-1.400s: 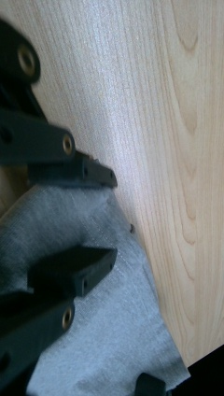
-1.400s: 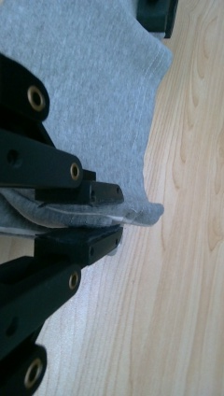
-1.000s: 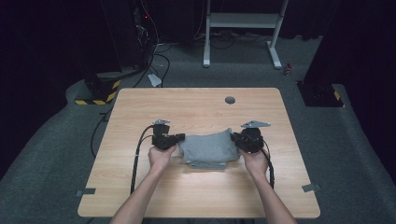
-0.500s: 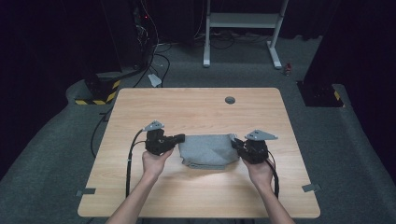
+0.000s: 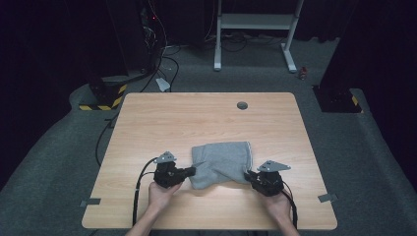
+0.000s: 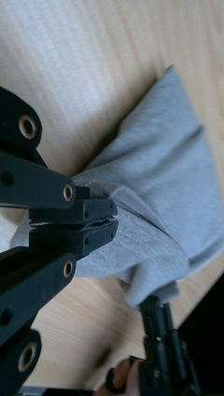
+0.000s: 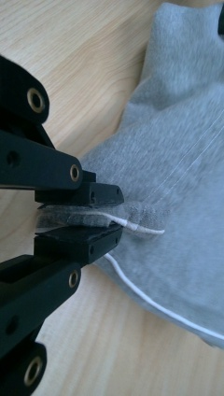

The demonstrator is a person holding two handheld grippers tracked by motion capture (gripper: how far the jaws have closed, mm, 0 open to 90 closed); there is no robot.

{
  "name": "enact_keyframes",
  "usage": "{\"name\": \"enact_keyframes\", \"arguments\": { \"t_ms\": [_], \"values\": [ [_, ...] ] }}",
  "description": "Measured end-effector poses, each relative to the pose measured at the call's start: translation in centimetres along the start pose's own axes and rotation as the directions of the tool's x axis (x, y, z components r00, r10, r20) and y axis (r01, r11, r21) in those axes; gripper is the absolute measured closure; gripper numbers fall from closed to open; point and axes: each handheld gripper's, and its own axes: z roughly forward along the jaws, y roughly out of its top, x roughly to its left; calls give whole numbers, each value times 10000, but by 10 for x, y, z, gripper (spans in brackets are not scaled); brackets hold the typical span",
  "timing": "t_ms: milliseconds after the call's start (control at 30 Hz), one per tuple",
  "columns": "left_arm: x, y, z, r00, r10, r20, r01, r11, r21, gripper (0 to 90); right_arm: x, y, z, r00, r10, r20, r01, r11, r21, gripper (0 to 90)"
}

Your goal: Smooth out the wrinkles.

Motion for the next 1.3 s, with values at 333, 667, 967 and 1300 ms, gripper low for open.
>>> {"name": "enact_keyframes", "arguments": {
  "t_ms": [333, 667, 967, 1300],
  "values": [
    [21, 5, 23, 9974, -493, -533, 508, 9983, 270, 875, -6, 8, 21, 9979, -27, 650, 15, 9998, 192, 789],
    [50, 41, 20, 9885, -1056, -1082, 1025, 9942, -340, 875, -16, 43, 48, 9917, 404, 1222, -442, 9986, 283, 792],
    [10, 29, -10, 9972, 554, -503, -594, 9948, -826, 874, -2, 31, 14, 9952, -393, 899, 475, 9947, -915, 769],
    [1, -6, 6, 9919, 1035, -736, -994, 9934, 579, 873, 8, 3, 18, 9949, -712, 716, 701, 9974, 191, 769]
  ]
}}
